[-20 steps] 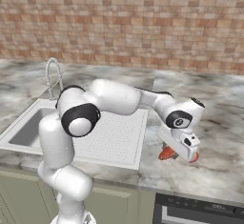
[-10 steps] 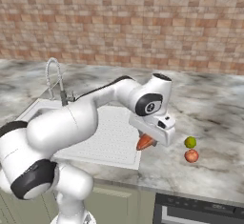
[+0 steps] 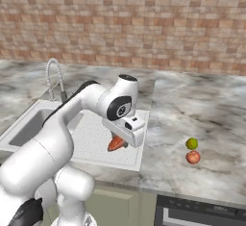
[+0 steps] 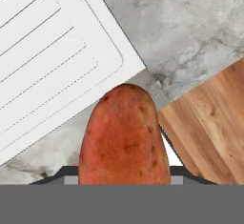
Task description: There is a mixed pile of frozen fruits and vegetables on the counter. Locate all the frozen vegetables and place the items in a bowl on the counter. Take all the frozen fruits and defrost them in a running sink.
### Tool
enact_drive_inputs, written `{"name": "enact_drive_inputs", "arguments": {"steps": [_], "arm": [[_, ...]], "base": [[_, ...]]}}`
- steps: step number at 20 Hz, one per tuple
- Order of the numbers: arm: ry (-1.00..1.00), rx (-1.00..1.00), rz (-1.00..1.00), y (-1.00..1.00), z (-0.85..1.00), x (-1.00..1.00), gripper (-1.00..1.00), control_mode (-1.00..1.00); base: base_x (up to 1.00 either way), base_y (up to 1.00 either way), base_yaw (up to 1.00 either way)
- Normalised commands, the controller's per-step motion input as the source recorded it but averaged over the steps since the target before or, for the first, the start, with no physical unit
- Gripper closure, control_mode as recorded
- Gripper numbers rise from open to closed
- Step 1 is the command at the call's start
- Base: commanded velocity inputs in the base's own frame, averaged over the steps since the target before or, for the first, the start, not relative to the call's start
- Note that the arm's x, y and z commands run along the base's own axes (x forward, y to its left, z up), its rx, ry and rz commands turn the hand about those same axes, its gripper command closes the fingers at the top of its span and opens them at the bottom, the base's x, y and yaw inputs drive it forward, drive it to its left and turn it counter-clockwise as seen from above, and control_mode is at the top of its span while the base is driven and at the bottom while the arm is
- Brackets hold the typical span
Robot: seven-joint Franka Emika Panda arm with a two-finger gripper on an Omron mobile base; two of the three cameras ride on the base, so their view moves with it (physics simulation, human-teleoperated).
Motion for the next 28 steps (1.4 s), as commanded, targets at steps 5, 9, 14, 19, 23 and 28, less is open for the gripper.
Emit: {"name": "enact_drive_inputs", "arguments": {"steps": [5, 9, 14, 19, 23, 28], "arm": [[0.01, 0.04, 0.18, 0.99, 0.0, -0.15, 1.0, -1.0], [0.1, -0.02, 0.37, 1.0, -0.01, -0.02, 1.0, -1.0], [0.11, -0.06, 0.58, 1.0, -0.1, 0.0, 1.0, -1.0], [-0.06, 0.05, 0.41, 0.98, -0.2, 0.13, 1.0, -1.0], [-0.48, 0.16, 0.14, 0.1, -0.01, -0.3, 1.0, -1.0], [-0.08, 0.02, 0.09, -0.01, 0.01, 0.02, 1.0, -1.0]], "base": [[0.0, 0.0, 0.0], [0.0, 0.0, 0.0], [0.0, 0.0, 0.0], [0.0, 0.0, 0.0], [0.0, 0.0, 0.0], [0.0, 0.0, 0.0]]}}
